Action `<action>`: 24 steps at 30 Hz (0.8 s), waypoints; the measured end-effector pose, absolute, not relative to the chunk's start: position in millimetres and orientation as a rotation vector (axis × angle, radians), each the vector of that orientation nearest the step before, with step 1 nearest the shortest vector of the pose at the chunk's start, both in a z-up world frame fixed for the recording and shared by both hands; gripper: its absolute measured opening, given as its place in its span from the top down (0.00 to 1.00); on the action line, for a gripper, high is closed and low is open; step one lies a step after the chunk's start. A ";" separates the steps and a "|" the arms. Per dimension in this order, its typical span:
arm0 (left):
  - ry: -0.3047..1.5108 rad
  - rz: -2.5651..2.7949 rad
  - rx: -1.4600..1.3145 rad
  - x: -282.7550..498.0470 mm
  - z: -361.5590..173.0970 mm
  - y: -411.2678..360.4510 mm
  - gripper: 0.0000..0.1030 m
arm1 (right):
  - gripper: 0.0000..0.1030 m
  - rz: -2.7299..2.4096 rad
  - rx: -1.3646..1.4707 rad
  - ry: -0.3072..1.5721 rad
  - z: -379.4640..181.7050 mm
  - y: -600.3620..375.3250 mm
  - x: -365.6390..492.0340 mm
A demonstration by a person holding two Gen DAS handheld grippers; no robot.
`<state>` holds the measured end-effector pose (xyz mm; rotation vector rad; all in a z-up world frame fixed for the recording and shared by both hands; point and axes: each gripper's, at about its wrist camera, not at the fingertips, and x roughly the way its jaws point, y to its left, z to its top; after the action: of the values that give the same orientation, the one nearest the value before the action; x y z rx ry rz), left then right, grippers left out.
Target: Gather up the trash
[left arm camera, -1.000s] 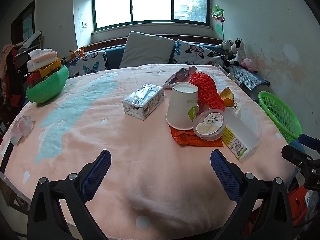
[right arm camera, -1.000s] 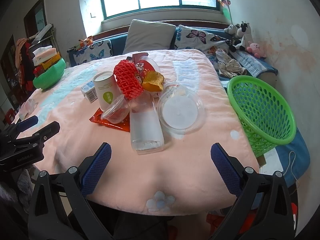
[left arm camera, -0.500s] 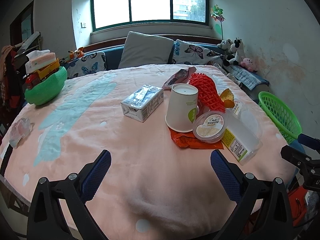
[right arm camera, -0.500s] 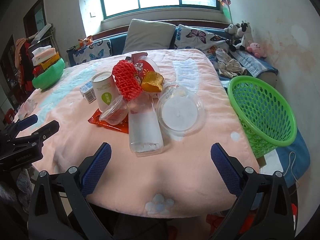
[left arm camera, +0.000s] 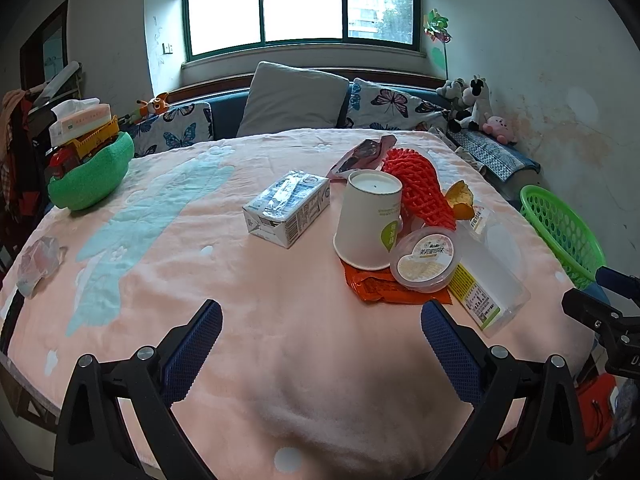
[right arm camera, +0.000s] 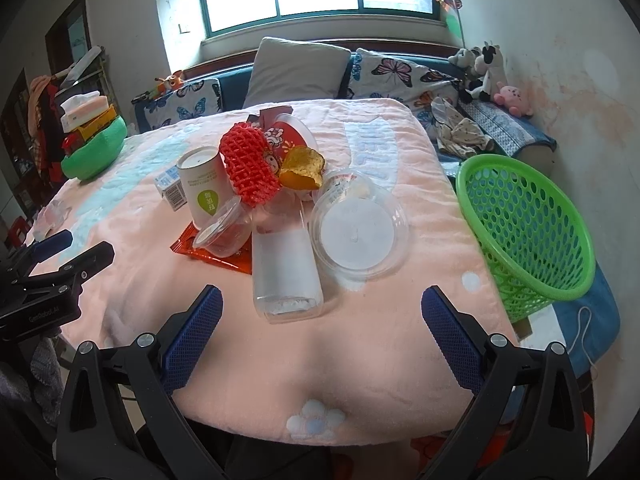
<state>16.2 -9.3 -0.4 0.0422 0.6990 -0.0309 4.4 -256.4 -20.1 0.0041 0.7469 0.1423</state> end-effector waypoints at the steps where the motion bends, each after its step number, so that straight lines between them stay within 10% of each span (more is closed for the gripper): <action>1: 0.699 -0.031 0.042 16.2 -0.4 -9.3 0.06 | 0.04 0.143 0.003 0.748 -18.7 -255.5 6.4; 24: 0.715 -0.029 0.040 36.9 -1.1 -3.4 0.06 | 0.04 0.158 -0.017 0.749 -15.8 -253.6 25.8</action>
<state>36.9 -3.4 -1.1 0.0405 0.7146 -0.0288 25.8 -253.6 -15.8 -0.0169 0.7487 0.1577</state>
